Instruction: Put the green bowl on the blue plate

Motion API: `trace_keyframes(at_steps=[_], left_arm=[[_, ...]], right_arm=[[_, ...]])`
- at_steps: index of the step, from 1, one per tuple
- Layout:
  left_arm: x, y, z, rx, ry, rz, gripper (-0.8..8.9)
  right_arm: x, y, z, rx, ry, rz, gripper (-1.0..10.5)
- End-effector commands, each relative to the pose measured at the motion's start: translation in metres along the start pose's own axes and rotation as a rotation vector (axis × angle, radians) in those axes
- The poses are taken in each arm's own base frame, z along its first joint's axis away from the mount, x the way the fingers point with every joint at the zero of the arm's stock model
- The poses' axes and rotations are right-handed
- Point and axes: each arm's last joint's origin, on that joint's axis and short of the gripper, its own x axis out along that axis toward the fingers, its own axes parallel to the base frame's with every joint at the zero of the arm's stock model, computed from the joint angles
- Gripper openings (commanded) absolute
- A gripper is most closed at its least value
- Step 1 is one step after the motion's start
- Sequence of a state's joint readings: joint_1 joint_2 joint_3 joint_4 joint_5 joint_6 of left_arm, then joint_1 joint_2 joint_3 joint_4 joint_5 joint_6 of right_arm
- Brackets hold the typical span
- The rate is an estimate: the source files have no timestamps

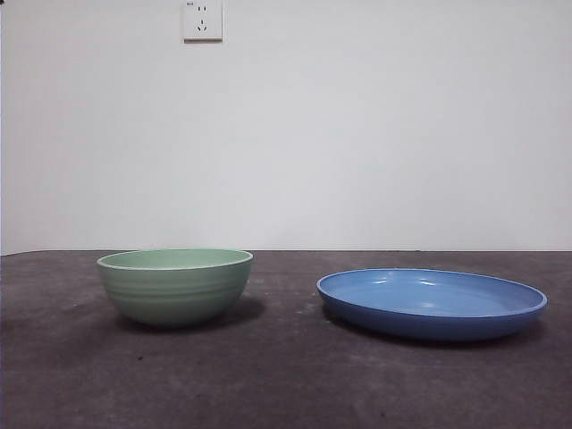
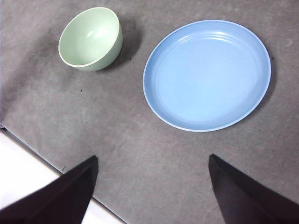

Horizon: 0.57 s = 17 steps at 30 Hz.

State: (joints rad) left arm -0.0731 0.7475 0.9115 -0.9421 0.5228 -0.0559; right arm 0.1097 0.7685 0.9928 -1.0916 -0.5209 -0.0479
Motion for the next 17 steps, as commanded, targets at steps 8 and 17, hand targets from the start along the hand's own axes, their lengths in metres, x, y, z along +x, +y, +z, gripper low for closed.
trace_keyframes(at_steps=[8, 17], left_arm=[[0.01, -0.006, 0.037, 0.022, -0.026, -0.025, 4.11], [0.049, -0.01, 0.087, 0.057, 0.064, 0.054, 4.1]], right_arm=[[-0.003, 0.002, 0.005, -0.003, -0.017, 0.003, 3.8], [-0.003, 0.002, 0.005, -0.003, -0.017, 0.003, 3.8]])
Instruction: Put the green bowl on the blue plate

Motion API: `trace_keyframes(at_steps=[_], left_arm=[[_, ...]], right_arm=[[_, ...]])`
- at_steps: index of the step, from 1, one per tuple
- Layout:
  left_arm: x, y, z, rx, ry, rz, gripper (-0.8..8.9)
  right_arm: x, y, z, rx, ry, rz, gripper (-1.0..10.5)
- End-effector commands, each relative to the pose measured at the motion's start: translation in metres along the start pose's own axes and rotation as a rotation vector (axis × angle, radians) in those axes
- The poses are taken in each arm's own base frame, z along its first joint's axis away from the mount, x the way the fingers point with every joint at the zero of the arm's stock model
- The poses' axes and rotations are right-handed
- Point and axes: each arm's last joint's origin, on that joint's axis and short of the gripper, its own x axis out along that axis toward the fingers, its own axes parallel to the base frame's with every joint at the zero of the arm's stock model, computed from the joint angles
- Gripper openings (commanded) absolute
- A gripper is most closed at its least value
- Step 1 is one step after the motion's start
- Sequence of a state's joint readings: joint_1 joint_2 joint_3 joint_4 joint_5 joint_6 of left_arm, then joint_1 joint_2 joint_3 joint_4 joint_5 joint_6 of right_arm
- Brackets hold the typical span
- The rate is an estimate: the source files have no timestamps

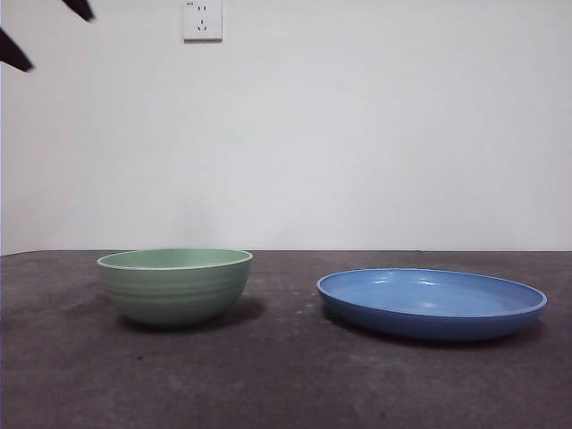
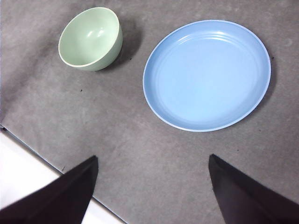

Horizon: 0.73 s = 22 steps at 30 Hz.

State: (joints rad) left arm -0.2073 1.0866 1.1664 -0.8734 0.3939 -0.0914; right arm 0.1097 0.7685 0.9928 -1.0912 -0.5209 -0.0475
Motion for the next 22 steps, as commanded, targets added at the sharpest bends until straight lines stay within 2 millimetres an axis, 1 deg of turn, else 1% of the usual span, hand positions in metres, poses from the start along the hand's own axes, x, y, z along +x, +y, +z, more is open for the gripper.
trace_keyframes(at_steps=[1, 5, 9, 15, 22], left_arm=[[0.016, -0.001, 0.016, 0.018, 0.026, 0.024, 4.1], [0.049, 0.002, 0.028, 0.035, 0.084, 0.076, 4.1], [0.086, 0.01, 0.031, 0.045, 0.145, 0.123, 4.1], [0.135, 0.027, 0.028, 0.034, 0.234, 0.191, 4.09], [0.177, 0.043, 0.018, 0.015, 0.315, 0.208, 4.06]], right_arm=[[-0.003, 0.002, 0.005, -0.003, -0.017, 0.003, 3.8], [-0.003, 0.002, 0.005, -0.003, -0.017, 0.003, 3.8], [-0.003, 0.002, 0.005, -0.003, -0.017, 0.003, 3.8], [-0.003, 0.002, 0.005, -0.003, -0.017, 0.003, 3.8], [-0.003, 0.002, 0.005, -0.003, -0.016, 0.003, 3.8]])
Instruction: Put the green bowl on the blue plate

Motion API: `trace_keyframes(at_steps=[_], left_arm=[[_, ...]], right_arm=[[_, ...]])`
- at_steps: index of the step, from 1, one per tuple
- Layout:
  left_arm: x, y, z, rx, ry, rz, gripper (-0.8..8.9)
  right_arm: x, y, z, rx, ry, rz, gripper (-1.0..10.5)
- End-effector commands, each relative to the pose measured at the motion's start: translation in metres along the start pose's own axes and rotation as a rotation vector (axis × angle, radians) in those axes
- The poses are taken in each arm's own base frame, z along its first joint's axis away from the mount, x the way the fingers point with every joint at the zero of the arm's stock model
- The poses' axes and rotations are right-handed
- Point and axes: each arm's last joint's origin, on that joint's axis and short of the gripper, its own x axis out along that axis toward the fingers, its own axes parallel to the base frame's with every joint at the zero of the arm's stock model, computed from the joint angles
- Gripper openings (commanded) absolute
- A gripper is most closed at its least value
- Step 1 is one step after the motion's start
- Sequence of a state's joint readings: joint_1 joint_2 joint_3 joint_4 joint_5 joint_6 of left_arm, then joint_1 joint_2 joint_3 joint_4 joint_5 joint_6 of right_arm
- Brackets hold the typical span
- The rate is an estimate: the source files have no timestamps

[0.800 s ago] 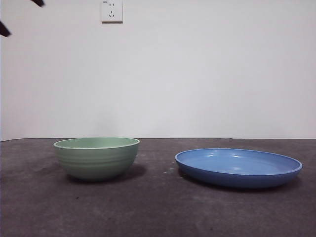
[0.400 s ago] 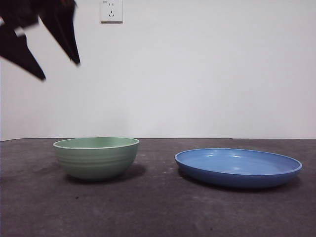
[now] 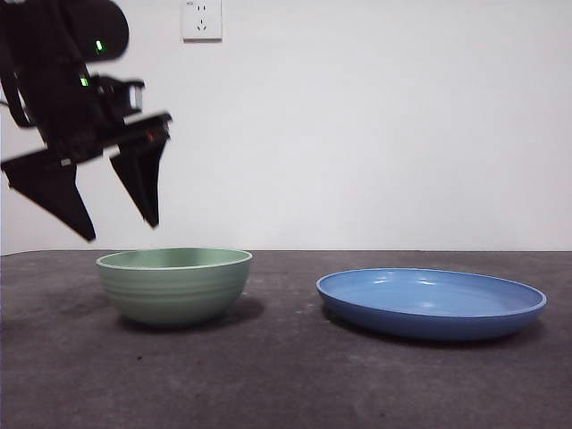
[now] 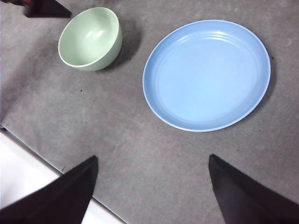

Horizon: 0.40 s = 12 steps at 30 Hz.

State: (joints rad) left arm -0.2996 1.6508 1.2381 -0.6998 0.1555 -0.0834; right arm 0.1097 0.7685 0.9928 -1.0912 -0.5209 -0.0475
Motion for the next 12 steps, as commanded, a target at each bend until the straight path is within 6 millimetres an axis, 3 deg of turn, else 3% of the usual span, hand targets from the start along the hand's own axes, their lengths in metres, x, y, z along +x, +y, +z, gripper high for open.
trace_keyframes(at_steps=[1, 9, 12], left_arm=[[0.015, 0.0, 0.006, 0.019, 0.013, 0.002, 4.06], [0.036, 0.002, 0.004, 0.016, 0.062, 0.003, 3.91], [0.038, 0.002, 0.003, 0.014, 0.073, 0.004, 3.08]], right_arm=[[-0.003, 0.002, 0.005, -0.003, -0.017, 0.003, 3.8], [-0.003, 0.002, 0.005, -0.007, -0.022, 0.003, 3.8], [-0.003, 0.002, 0.005, -0.007, -0.023, 0.003, 3.8]])
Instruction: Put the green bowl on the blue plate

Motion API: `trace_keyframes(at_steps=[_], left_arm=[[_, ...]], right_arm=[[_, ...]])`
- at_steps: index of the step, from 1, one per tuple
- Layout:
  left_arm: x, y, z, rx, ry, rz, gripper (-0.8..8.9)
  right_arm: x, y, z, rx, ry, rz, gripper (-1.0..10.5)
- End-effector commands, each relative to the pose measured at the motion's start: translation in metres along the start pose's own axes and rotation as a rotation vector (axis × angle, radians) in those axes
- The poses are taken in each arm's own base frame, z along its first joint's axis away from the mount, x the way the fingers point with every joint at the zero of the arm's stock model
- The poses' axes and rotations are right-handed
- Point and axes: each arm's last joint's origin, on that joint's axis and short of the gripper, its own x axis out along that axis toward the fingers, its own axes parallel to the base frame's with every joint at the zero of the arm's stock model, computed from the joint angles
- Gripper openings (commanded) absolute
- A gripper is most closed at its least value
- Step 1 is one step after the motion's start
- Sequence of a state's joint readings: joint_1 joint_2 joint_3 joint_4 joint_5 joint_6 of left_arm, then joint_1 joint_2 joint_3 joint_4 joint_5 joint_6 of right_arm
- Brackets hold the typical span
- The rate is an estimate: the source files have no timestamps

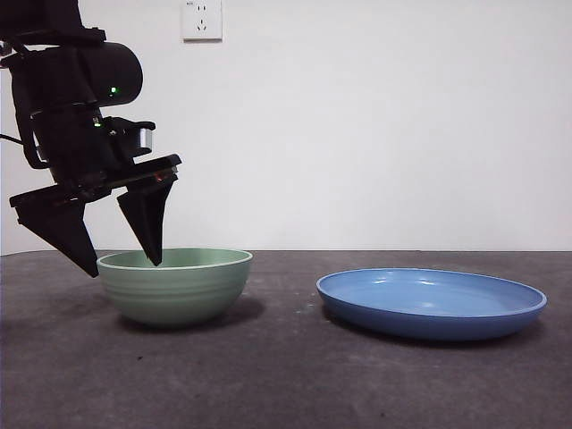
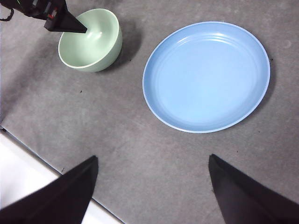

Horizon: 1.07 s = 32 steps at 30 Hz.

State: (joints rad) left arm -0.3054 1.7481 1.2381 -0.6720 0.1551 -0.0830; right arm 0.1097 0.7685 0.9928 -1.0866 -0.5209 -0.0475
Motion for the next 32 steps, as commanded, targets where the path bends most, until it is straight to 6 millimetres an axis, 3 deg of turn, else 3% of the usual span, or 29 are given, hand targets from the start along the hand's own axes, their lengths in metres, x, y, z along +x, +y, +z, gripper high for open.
trace_keyframes(at_steps=[1, 7, 13, 16, 25, 32], left_arm=[[0.005, -0.001, 0.004, 0.018, 0.01, 0.001, 2.79], [0.005, -0.001, 0.002, 0.016, 0.028, 0.003, 1.38], [0.005, -0.001, 0.001, 0.014, 0.037, 0.004, 1.01], [0.005, -0.001, 0.001, 0.014, 0.037, 0.004, 0.09], [0.003, -0.001, 0.003, 0.011, 0.016, 0.001, 0.09], [-0.027, -0.015, 0.012, 0.02, -0.081, -0.025, 0.09]], right_arm=[[-0.003, 0.002, 0.005, -0.005, -0.019, 0.003, 3.8], [-0.003, 0.002, 0.005, -0.005, -0.019, 0.003, 3.8], [-0.003, 0.002, 0.005, -0.005, -0.019, 0.003, 3.8], [-0.003, 0.002, 0.005, -0.005, -0.019, 0.003, 3.8], [-0.003, 0.002, 0.005, -0.005, -0.019, 0.003, 3.8], [-0.003, 0.002, 0.005, -0.005, -0.02, 0.003, 3.8]])
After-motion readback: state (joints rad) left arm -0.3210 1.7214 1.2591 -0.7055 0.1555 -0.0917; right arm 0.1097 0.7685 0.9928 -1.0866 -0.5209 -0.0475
